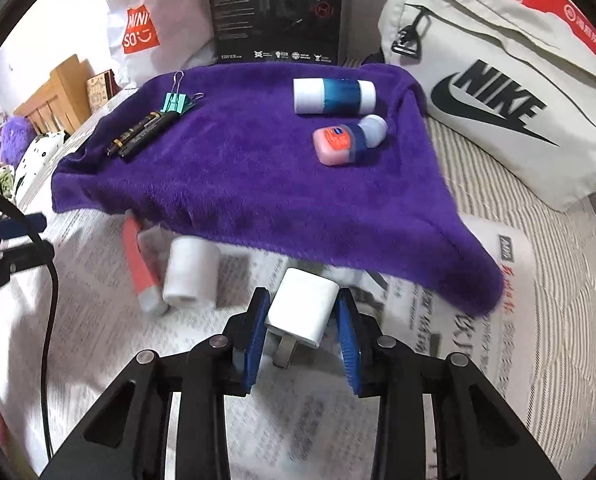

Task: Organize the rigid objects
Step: 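Grasp the white charger plug with the right gripper, then grasp the pink marker with the left gripper while the right holds the white charger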

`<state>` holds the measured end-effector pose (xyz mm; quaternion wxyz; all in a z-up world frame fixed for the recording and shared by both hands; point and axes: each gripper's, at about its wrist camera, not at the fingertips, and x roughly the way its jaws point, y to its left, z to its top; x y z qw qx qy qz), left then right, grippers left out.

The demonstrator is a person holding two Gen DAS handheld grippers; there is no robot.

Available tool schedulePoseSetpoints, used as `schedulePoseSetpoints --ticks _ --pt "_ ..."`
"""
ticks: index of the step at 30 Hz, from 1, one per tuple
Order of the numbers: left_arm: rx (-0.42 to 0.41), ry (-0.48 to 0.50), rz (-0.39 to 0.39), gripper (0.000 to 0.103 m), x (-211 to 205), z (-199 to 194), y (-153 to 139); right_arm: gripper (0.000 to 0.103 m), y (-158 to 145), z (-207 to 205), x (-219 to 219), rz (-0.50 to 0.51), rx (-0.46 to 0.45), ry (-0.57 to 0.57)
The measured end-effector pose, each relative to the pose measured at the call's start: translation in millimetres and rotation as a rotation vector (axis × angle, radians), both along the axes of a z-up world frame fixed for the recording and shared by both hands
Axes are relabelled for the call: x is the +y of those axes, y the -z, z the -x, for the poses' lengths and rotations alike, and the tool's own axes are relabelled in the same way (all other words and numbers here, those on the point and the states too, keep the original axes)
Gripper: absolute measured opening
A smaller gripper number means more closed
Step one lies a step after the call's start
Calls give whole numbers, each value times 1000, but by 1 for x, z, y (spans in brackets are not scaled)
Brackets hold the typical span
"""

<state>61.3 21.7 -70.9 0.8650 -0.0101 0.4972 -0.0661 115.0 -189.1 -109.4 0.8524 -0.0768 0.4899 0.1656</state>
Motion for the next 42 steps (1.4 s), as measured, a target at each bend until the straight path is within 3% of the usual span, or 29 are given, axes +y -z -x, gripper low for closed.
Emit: schedulePoseSetpoints --ticks 7,15,31,36,42 --pt "15 41 16 50 -31 -17 -1 34 -1 24 -32 16 -12 23" --pt "60 79 26 50 -61 -32 9 34 6 40 -39 -15 -116 46" --pt "106 66 33 51 -79 -52 19 35 6 37 -43 -43 -106 49" --pt "120 57 17 58 -82 -57 20 35 6 37 -43 -42 -106 49" --pt "119 49 6 59 -84 -58 19 35 7 37 -42 -44 -106 49"
